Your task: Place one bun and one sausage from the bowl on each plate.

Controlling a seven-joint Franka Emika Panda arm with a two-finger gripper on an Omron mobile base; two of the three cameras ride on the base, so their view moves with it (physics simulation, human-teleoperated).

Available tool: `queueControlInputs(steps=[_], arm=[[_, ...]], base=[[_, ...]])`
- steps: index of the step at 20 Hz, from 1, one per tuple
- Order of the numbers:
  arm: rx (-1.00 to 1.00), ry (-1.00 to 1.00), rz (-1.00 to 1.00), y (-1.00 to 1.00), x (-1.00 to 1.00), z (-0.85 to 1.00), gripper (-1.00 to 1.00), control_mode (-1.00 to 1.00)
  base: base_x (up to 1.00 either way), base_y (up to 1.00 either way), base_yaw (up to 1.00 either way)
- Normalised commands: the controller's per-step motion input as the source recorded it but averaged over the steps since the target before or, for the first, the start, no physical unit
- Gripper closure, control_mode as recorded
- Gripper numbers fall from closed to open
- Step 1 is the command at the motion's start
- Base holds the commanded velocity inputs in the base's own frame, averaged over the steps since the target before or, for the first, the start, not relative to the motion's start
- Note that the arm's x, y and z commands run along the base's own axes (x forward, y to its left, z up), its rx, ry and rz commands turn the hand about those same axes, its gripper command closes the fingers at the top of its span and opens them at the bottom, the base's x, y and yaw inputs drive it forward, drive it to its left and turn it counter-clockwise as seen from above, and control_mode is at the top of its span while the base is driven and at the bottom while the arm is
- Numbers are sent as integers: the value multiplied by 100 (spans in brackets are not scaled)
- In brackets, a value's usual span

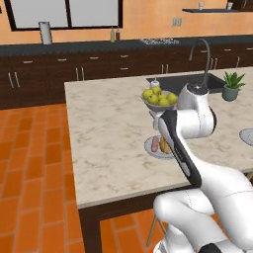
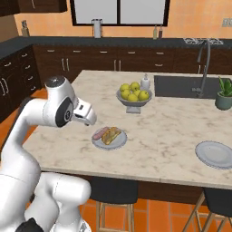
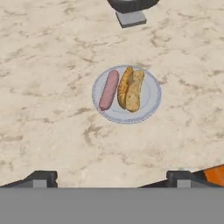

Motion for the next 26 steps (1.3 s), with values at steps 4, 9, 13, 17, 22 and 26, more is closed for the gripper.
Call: queueControlInputs(steps=[4,9,13,17,22,26], arm=[[-1,-22,21,9,-96,4,-100,-100],[-6,-4,3,17,-59,5,-100,-100],[-23,29,0,20,-52,39,-100,-100],[-9,16,3,6,-57,17,-100,-100],[0,0,0,0,0,0,-100,100],[0,0,0,0,0,0,-100,100]], base=[[0,0,0],[0,0,0],[0,0,0],[0,0,0],[-52,-29,-5],[-52,-99,-6]])
